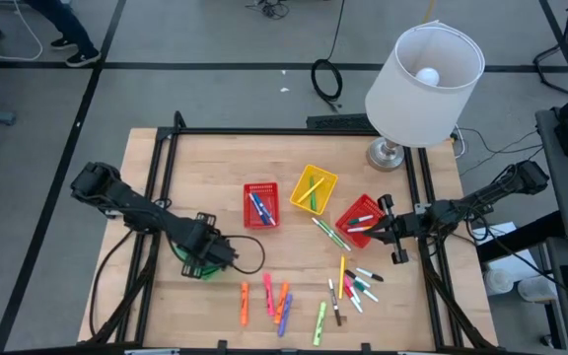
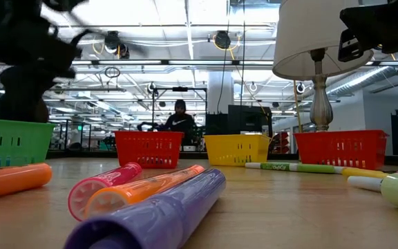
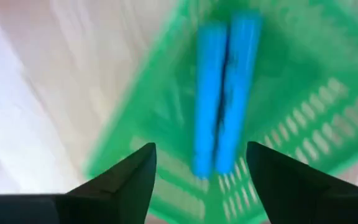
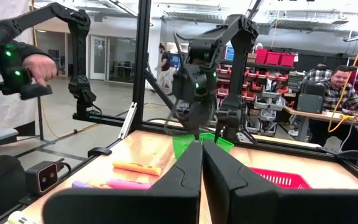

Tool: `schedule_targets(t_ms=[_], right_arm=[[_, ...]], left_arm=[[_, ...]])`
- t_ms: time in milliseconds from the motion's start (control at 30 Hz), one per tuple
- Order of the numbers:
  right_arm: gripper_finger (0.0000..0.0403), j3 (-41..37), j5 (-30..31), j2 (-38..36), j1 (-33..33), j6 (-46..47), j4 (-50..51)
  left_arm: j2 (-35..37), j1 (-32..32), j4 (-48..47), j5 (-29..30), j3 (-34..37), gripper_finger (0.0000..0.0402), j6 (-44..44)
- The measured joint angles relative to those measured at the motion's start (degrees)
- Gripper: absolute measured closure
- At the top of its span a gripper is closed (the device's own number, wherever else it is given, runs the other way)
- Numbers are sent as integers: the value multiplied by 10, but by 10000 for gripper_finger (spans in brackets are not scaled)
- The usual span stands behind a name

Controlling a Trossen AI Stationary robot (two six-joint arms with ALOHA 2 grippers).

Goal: Pick & Place Markers
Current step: Put the left large orange highlighter pen into the green bin

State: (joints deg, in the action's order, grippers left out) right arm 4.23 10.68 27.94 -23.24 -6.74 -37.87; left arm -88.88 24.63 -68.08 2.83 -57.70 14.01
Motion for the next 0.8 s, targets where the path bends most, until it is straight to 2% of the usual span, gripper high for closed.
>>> schedule_targets(t_ms=[133, 300, 367, 500, 633, 800], right_arm=[[403, 0, 0, 0, 0, 0, 0], [403, 0, 0, 0, 0, -4, -3], [403, 0, 0, 0, 0, -4, -5], [403, 0, 0, 0, 0, -1, -1], [403, 0, 0, 0, 0, 0, -3], [403, 0, 0, 0, 0, 0, -8]], left_arm=[[0, 20, 19, 59, -65, 149, -60], [-4, 37, 143, 67, -115, 183, -102], [-23, 41, 185, 67, -125, 200, -122], [-89, 60, 213, 84, -145, 225, -175], [-170, 71, 213, 76, -188, 223, -190], [-230, 99, 190, 63, -242, 195, -293]])
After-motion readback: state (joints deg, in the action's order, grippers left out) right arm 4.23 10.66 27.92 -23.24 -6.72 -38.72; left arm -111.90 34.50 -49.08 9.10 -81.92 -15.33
